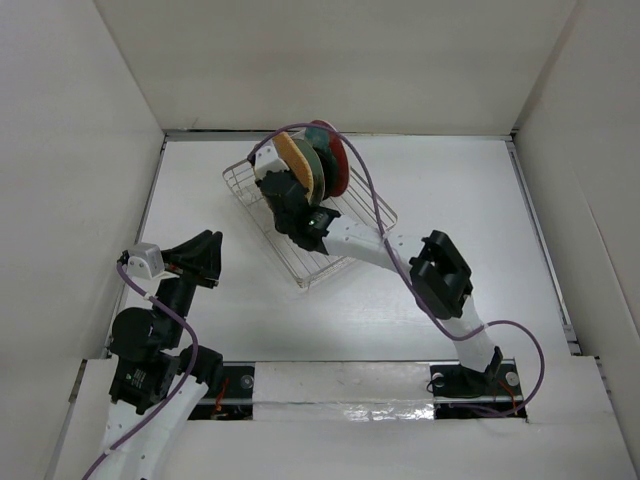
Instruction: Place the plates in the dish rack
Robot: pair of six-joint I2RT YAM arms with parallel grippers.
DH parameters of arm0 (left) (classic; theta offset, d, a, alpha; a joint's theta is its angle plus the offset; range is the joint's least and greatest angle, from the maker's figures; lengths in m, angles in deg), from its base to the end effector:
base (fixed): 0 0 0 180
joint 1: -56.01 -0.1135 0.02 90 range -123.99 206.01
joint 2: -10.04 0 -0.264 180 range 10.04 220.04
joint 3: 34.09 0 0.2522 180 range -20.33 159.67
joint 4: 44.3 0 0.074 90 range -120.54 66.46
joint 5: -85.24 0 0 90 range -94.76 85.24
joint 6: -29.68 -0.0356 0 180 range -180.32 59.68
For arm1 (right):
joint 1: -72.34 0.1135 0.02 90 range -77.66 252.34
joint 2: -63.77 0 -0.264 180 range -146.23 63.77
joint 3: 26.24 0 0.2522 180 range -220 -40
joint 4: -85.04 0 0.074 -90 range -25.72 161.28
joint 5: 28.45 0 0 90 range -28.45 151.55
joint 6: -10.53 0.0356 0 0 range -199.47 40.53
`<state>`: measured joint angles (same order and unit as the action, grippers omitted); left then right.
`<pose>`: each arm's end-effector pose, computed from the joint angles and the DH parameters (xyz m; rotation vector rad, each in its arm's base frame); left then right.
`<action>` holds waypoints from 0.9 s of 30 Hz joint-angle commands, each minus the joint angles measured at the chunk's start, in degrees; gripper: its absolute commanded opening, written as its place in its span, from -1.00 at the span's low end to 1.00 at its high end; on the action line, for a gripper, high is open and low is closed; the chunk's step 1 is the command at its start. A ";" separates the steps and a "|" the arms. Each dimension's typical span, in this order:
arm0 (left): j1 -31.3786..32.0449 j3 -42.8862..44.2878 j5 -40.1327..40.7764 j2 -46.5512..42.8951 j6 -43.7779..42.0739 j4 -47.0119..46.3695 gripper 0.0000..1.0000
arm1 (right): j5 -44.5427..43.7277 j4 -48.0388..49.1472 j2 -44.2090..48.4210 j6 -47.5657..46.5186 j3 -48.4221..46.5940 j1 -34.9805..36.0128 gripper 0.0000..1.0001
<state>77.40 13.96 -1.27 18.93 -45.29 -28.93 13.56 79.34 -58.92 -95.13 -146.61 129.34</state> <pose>0.0520 -0.0180 0.3577 0.0103 1.1720 -0.5272 0.3007 0.4145 0.3118 -0.4366 1.6089 -0.1706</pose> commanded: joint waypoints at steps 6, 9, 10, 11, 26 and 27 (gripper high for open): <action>0.32 0.79 -0.50 0.61 -0.61 -2.31 -0.51 | -5.97 8.21 -0.44 2.47 0.52 2.68 -1.00; 0.32 0.70 -0.50 0.87 -0.53 -2.31 -0.51 | -7.73 6.19 -1.85 4.58 -0.44 2.69 -0.81; 0.32 0.70 -0.41 0.96 -0.61 -2.31 -0.51 | -7.21 5.84 -1.85 6.15 -0.44 2.69 -0.73; 0.32 0.70 -0.32 1.05 -0.61 -2.22 -0.51 | -6.77 5.22 -1.67 7.04 -0.53 2.69 -0.65; 0.32 0.70 0.21 3.59 -0.97 -2.05 -0.10 | 9.49 6.61 32.98 23.21 26.59 2.69 0.99; 0.32 0.70 0.12 3.94 -0.79 -2.05 -0.06 | 9.66 10.80 36.53 23.65 30.63 2.69 0.96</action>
<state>77.40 13.96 -0.97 21.50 -45.86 -28.93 20.03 79.77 -34.11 -76.60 -123.07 131.63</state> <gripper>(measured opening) 0.460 0.985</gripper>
